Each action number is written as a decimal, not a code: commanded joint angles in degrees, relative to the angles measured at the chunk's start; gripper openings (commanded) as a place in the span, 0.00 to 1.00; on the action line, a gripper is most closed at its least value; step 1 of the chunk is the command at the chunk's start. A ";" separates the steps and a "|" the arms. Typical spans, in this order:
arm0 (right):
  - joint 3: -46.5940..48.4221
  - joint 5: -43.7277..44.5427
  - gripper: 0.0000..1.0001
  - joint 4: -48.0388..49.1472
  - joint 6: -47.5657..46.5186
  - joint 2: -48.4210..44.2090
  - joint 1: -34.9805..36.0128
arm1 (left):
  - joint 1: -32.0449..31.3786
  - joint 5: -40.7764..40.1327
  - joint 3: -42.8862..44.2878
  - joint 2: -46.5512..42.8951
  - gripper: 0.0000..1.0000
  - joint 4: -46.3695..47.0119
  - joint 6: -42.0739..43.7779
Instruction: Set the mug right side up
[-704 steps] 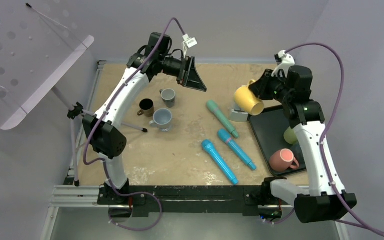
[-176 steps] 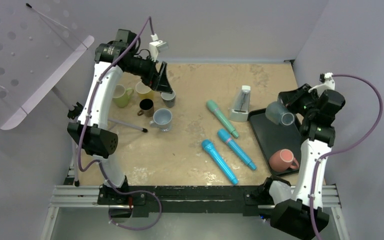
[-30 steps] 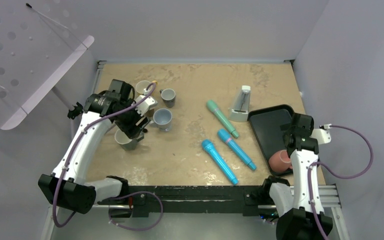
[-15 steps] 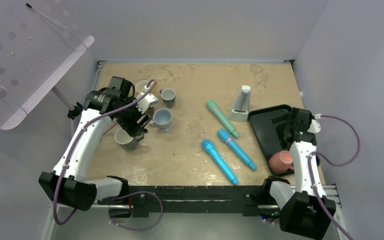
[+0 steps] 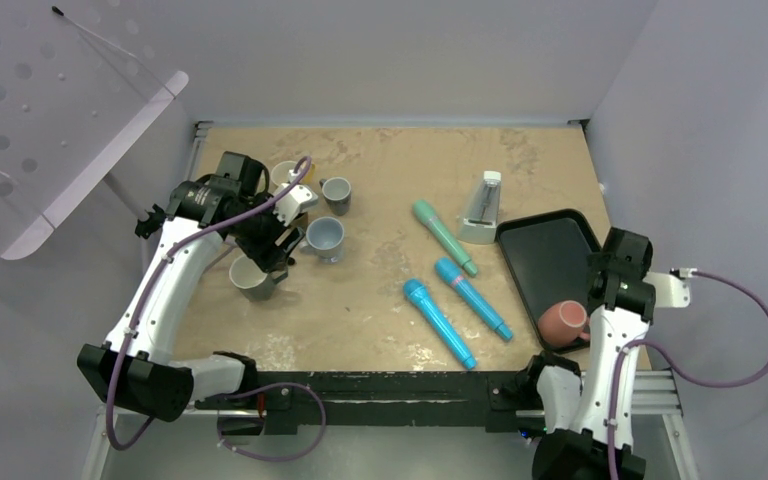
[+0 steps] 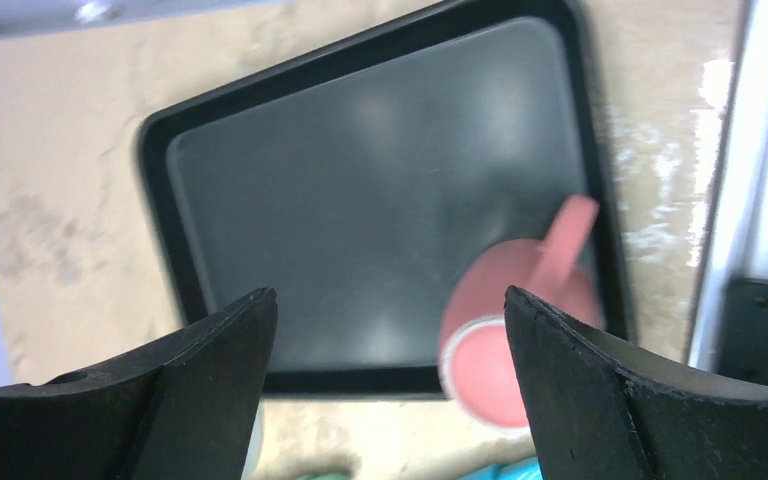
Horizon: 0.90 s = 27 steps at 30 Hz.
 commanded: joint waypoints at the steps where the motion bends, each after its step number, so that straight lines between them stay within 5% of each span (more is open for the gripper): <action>1: -2.11 6.70 0.88 -2.84 3.14 0.18 -3.19 | -0.19 2.70 2.19 -0.18 0.73 1.16 0.61; 9: -9.67 -0.62 0.86 5.81 2.81 3.68 -4.72 | -0.50 4.17 2.73 -0.32 0.73 1.07 -1.55; 19: -9.77 -22.31 0.75 30.42 -16.63 17.25 -4.52 | -0.50 3.42 3.56 -0.23 0.73 0.74 -2.78; 27: 0.26 -19.99 0.82 26.13 -34.08 24.96 -4.50 | -0.50 3.46 3.94 0.21 0.73 0.74 -2.98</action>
